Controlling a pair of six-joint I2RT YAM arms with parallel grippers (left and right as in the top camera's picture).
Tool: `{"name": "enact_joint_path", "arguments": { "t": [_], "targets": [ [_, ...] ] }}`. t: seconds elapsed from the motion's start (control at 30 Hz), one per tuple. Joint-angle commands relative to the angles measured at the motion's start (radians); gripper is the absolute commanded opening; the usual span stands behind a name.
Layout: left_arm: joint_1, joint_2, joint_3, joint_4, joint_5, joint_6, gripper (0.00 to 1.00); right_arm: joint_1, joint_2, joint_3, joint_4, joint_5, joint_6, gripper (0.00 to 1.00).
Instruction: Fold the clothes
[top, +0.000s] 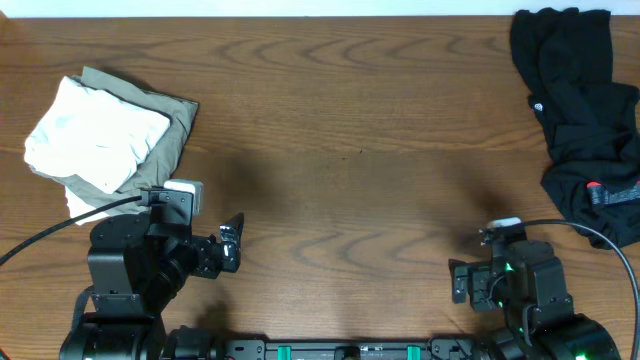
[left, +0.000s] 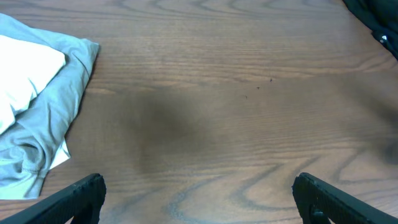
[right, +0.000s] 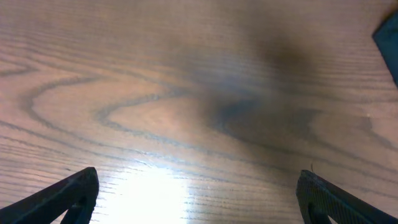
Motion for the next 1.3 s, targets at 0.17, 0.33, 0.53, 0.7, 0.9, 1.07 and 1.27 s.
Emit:
{"name": "enact_joint_path", "arguments": {
  "t": [0.17, 0.33, 0.53, 0.7, 0.9, 1.07, 1.27],
  "targets": [
    [0.002, -0.004, -0.003, 0.000, -0.006, 0.010, 0.98, 0.010, -0.004, -0.005, 0.000, -0.001, 0.014, 0.99],
    [0.002, -0.003, -0.003, 0.000, -0.006, 0.010, 0.98, 0.004, -0.032, -0.006, 0.001, -0.001, 0.013, 0.99],
    [0.002, -0.003, -0.003, 0.000, -0.006, 0.010, 0.98, -0.054, -0.176, -0.009, 0.001, -0.001, 0.013, 0.99],
    [0.002, -0.003, -0.003, 0.000, -0.006, 0.010, 0.98, -0.130, -0.354, -0.011, 0.001, 0.000, 0.013, 0.99],
    [0.002, -0.003, -0.003, 0.000, -0.006, 0.010, 0.98, -0.195, -0.465, -0.032, 0.017, -0.009, 0.014, 0.99],
    [0.002, -0.003, -0.003, 0.000, -0.006, 0.010, 0.98, -0.202, -0.468, -0.062, 0.090, -0.021, -0.016, 0.99],
    [0.002, -0.003, -0.002, 0.000, -0.006, 0.010, 0.98, -0.218, -0.468, -0.226, 0.418, -0.023, -0.179, 0.99]
  ]
}}
